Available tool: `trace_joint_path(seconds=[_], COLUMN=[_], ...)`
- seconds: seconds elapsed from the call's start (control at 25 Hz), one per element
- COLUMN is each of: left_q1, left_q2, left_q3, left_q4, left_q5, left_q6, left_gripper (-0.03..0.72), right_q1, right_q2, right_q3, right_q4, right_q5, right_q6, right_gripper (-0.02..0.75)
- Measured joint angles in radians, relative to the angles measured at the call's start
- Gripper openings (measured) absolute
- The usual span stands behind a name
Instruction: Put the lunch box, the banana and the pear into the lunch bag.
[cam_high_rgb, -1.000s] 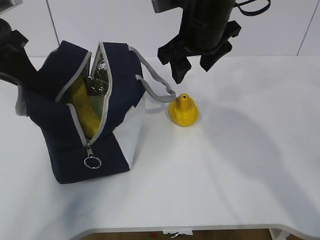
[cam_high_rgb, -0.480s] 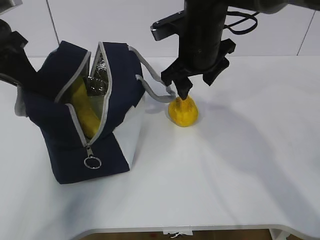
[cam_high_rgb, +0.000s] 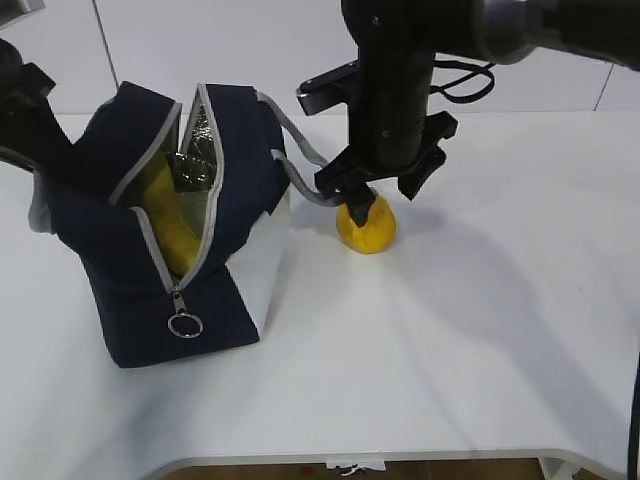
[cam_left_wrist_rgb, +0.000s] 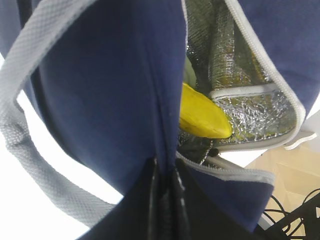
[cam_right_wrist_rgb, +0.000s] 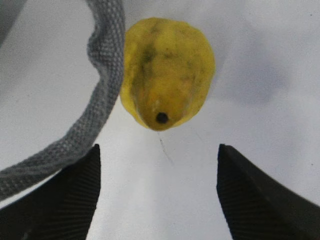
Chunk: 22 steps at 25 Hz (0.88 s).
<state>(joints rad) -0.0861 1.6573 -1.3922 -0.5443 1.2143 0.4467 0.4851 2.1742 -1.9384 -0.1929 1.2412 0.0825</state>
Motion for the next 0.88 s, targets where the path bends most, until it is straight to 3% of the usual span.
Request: trace_joint_path(seconds=[0.48, 0.88], left_q1=[0.0, 0.0], left_q2=[0.0, 0.0], left_q3=[0.0, 0.0], left_q4=[0.012, 0.021], left_q5=[0.0, 0.0], left_q6=[0.0, 0.0], left_gripper=[0.006, 0.006], right_q1=[0.0, 0.0], right_q2=[0.029, 0.047], right_q3=[-0.002, -0.002], right_q4=[-0.03, -0.074], right_q5=[-0.169, -0.172], right_q6=[0.008, 0.046], right_gripper=[0.556, 0.557])
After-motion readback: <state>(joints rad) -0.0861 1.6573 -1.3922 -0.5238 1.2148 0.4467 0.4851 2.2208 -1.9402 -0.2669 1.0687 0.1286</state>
